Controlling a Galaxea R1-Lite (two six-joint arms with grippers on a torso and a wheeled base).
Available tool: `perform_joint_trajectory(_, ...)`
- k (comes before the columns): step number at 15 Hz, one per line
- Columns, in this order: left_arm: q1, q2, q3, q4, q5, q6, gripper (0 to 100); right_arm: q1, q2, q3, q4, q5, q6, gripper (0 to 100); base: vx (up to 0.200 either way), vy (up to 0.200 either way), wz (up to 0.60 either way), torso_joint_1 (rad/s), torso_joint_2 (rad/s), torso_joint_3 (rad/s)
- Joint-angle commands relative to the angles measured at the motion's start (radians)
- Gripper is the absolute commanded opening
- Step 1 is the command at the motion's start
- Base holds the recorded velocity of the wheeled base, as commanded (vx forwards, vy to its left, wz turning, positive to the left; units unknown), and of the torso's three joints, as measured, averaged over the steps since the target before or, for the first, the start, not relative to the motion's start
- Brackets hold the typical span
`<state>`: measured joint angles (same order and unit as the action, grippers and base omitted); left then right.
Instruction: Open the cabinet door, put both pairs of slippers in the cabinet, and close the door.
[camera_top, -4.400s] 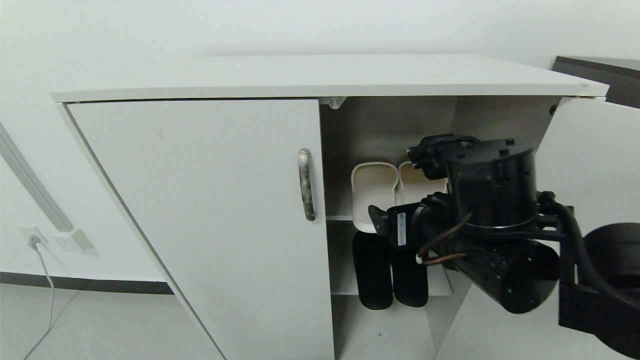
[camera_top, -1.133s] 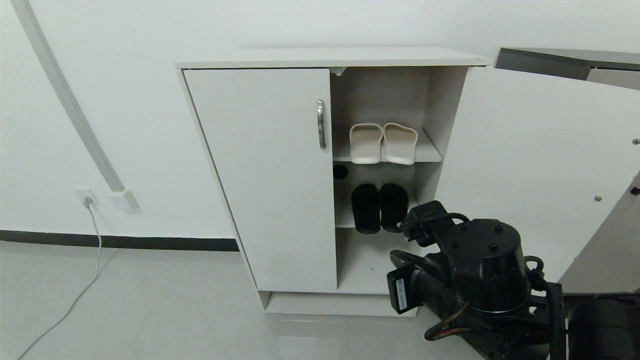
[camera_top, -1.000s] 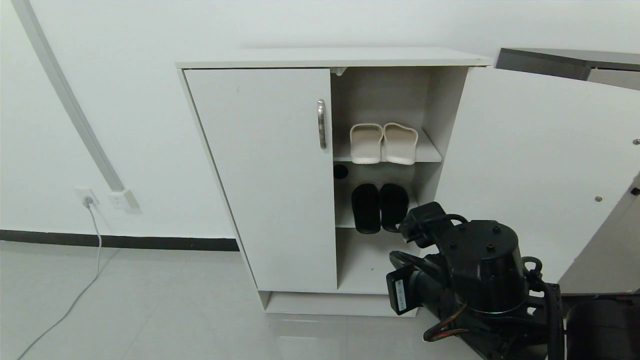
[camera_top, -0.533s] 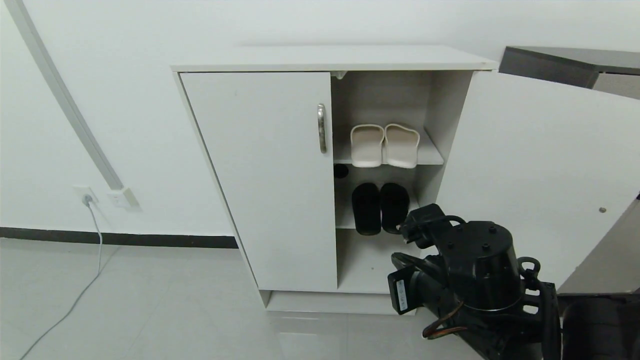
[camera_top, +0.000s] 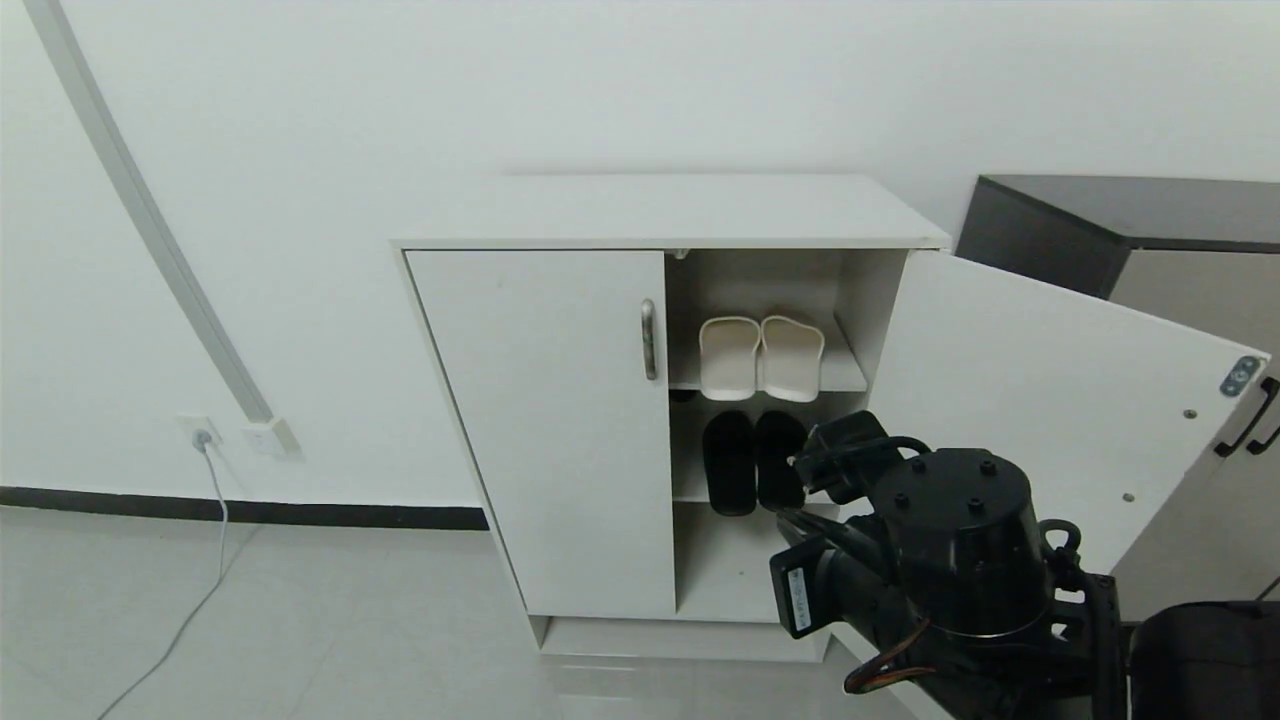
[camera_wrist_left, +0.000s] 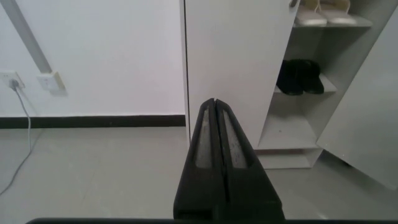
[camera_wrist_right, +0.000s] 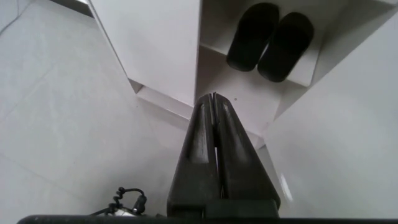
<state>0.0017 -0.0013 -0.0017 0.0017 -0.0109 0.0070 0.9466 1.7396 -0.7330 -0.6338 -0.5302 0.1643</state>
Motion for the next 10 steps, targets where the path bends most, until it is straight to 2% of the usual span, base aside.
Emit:
perform_joint_trajectory(1,0.0,0.001,0.0,0.0,0.0,0.001,0,0.0,-0.003,0.006,-0.001,-0.001,0.0,0,0.0,0.0,0.0,0.149,-0.46,-0.325)
perform_joint_trajectory(10,0.0,0.001,0.0,0.0,0.0,0.001,0,0.0,-0.003,0.003,-0.001,-0.001,0.0,0,0.0,0.0,0.0,0.179,-0.49,-0.317)
